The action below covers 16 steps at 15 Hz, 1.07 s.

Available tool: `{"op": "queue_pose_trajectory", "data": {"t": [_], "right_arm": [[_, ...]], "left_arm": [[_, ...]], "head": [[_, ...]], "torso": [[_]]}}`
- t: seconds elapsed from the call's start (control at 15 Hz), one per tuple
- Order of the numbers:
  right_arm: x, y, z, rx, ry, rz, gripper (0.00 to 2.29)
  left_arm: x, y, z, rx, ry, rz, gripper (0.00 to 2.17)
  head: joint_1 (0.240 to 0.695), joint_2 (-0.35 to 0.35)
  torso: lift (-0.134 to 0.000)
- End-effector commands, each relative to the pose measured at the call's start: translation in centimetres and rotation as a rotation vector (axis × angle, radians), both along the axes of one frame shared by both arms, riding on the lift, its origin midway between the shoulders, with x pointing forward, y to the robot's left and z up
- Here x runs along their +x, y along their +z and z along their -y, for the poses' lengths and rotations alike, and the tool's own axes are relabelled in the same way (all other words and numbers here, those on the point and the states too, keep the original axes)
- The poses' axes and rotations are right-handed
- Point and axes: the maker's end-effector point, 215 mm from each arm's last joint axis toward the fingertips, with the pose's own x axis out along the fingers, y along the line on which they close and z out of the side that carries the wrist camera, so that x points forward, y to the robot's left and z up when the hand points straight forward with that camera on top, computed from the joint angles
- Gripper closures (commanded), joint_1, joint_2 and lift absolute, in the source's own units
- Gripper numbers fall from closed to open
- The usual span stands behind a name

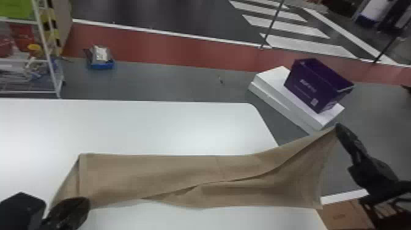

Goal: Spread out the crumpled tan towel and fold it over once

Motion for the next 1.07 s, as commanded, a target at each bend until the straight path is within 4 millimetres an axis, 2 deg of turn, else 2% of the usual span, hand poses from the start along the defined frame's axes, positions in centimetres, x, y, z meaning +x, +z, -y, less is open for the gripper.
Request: {"op": "queue_pose_trajectory", "data": {"t": [0.0, 0.33, 0.67, 0.73, 0.8, 0.87, 0.93, 1.0], "right_arm": [[0.1, 0.1, -0.2, 0.002, 0.004, 0.003, 1.77], [-0.2, 0.8, -0.8, -0.002, 0.022, 0.013, 1.77], [0.0, 1.1, -1.9, 0.009, 0.056, 0.028, 1.77], [0.1, 1.2, -2.1, 0.007, 0.059, 0.029, 1.77], [0.2, 1.3, -2.2, 0.006, 0.061, 0.032, 1.77], [0.1, 1.1, -2.1, 0.004, 0.059, 0.028, 1.77], [0.3, 1.1, -2.2, 0.003, 0.060, 0.027, 1.77], [0.3, 1.0, -2.2, 0.001, 0.059, 0.023, 1.77]], "left_arm": [[0.0, 0.1, -0.1, 0.003, 0.003, 0.008, 1.36], [1.4, 0.6, -2.8, 0.036, 0.073, 0.040, 1.38], [2.4, 0.0, -6.3, 0.070, 0.146, 0.040, 1.38], [2.3, 0.2, -6.4, 0.053, 0.153, 0.036, 1.37], [1.8, 0.7, -6.0, 0.033, 0.150, 0.033, 1.19], [1.1, 1.2, -5.7, 0.018, 0.143, 0.033, 0.63], [0.6, 1.6, -4.7, 0.004, 0.122, 0.040, 0.31], [0.3, 1.8, -3.8, -0.013, 0.105, 0.038, 0.29]], "head": [[0.695, -0.350], [0.695, -0.350], [0.695, -0.350], [0.695, -0.350], [0.695, -0.350], [0.695, -0.350], [0.695, -0.350], [0.695, -0.350]], "torso": [[-0.124], [-0.124], [-0.124], [-0.124], [-0.124], [-0.124], [-0.124], [-0.124]]}}
